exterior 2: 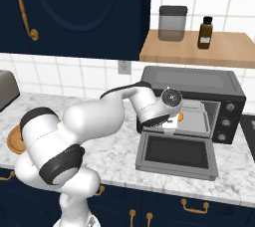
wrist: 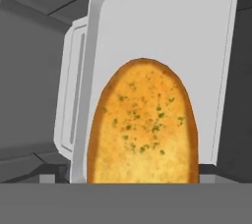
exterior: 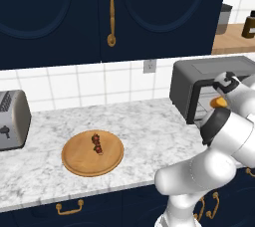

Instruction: Pick up the kebab skewer and baguette bread, and place them inside the toaster oven. Close the toaster oven door and start by setting the timer.

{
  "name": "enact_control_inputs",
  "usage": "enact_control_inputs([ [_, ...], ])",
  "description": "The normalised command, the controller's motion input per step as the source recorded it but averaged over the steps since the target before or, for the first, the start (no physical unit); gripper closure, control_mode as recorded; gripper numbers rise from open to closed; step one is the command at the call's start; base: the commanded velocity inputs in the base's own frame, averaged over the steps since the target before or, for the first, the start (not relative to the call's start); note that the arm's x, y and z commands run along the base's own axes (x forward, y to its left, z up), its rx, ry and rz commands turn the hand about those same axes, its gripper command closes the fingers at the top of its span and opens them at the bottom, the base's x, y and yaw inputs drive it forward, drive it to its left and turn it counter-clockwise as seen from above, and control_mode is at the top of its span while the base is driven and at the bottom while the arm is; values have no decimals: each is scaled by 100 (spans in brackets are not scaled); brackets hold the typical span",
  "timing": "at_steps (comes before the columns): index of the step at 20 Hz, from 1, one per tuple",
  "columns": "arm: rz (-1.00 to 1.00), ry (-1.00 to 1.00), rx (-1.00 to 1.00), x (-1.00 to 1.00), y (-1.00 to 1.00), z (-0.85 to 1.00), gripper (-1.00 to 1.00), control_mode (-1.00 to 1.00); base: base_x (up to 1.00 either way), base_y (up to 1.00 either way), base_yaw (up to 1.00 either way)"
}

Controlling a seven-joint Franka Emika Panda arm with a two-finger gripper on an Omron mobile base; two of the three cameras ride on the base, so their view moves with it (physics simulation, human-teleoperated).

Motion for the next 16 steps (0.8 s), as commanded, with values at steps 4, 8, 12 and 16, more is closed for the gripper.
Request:
enact_control_inputs([
  [4,0,17,0,0,0,0,-100,-100,0,0,0],
  [8,0,12,0,2,0,-3,-100,-100,0,0,0],
  [12,0,-3,3,13,-2,0,-100,-100,0,0,0],
  [16,-1,-30,9,2,0,-7,-100,-100,0,0,0],
])
